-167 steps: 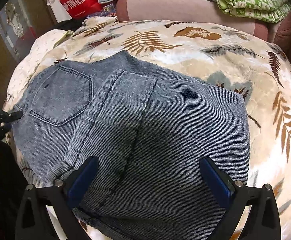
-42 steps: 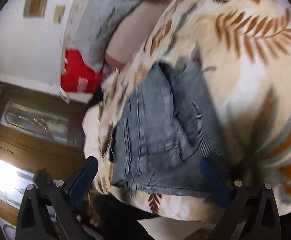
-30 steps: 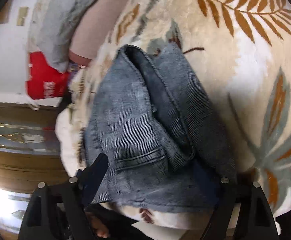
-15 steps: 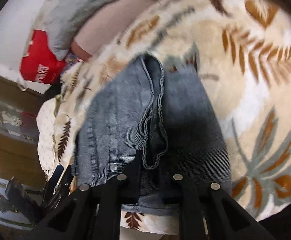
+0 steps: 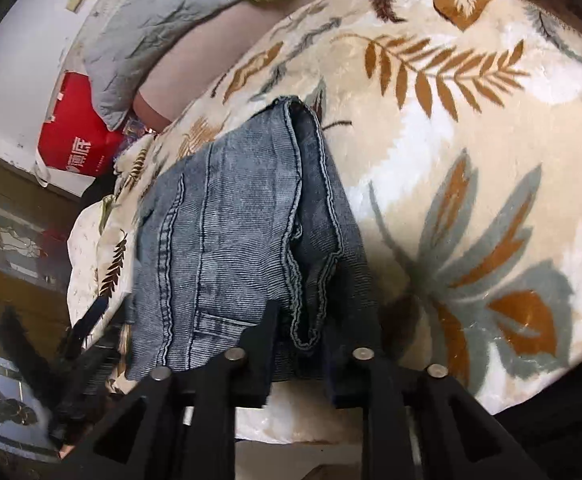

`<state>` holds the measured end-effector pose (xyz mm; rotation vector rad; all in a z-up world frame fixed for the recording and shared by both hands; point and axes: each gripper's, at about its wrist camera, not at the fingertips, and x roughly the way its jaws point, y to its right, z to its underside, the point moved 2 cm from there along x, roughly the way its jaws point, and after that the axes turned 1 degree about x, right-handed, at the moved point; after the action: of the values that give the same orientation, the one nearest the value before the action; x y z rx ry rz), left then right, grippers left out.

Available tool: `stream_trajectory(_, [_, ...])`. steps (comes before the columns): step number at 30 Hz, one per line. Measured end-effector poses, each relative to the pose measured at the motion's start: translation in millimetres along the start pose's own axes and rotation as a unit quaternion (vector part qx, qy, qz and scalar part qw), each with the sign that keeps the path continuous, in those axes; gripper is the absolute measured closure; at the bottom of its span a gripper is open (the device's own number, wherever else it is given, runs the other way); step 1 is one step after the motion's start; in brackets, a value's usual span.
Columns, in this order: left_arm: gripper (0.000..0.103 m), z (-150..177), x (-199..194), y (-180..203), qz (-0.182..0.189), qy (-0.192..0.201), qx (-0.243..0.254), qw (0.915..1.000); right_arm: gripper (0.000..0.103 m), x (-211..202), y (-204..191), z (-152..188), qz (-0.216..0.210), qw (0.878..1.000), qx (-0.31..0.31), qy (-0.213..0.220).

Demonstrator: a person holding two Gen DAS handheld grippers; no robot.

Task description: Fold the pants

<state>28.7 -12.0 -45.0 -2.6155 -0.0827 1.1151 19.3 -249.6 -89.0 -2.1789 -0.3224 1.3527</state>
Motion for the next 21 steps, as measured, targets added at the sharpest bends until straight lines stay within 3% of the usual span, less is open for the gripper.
stream_trajectory(4, [0.023,1.3,0.8,0.1,-0.003,0.0,-0.005,1.0,0.073,-30.8,-4.8,-9.1,0.043,0.998,-0.019,0.043])
stream_trajectory(6, [0.023,2.3,1.4,0.4,-0.003,0.0,-0.006,1.0,0.071,-49.8,-12.0,-15.0,0.023,0.997,-0.015,0.074])
stream_trajectory(8, [0.023,2.5,2.3,1.8,-0.005,0.0,-0.007,1.0,0.068,-58.0,-33.0,-21.7,-0.014,0.996,-0.031,0.08])
stream_trajectory(10, [0.023,1.9,3.0,2.8,-0.006,-0.002,-0.009,0.9999,0.059,-47.6,-51.4,-24.3,-0.084,0.995,-0.038,0.047])
stream_trajectory(11, [0.023,1.5,3.4,2.1,-0.003,-0.004,-0.011,0.9999,0.048,-36.0,-53.6,-24.8,-0.106,0.994,-0.032,0.026])
stream_trajectory(13, [0.023,0.0,1.4,-2.7,0.007,-0.003,-0.016,0.9998,0.045,4.9,-40.4,-22.2,-0.099,0.995,0.0,-0.026])
stream_trajectory(14, [0.023,-0.5,-0.6,-5.6,0.015,0.0,-0.019,0.9997,0.048,20.5,-25.1,-19.6,-0.074,0.996,0.021,-0.044])
stream_trajectory(15, [0.023,-1.0,-7.3,-13.1,0.027,0.004,-0.032,0.9991,0.071,38.3,-1.8,-14.9,-0.064,0.995,0.056,-0.058])
stream_trajectory(16, [0.023,-1.2,-14.8,-20.0,0.026,0.014,-0.044,0.9986,0.086,37.7,9.3,-15.1,-0.062,0.995,0.07,-0.046])
stream_trajectory(17, [0.023,-1.2,-20.1,-24.9,0.022,0.025,-0.052,0.9981,0.091,34.4,14.6,-14.9,-0.067,0.994,0.078,-0.045])
stream_trajectory(19, [0.023,-1.6,-27.7,-29.5,0.005,0.046,-0.056,0.9973,0.091,28.5,12.0,-14.8,-0.061,0.995,0.062,-0.048])
stream_trajectory(21, [0.023,1.4,-11.9,-15.1,0.009,0.013,-0.011,0.9998,0.09,25.5,1.7,-16.2,-0.038,0.997,0.036,-0.054])
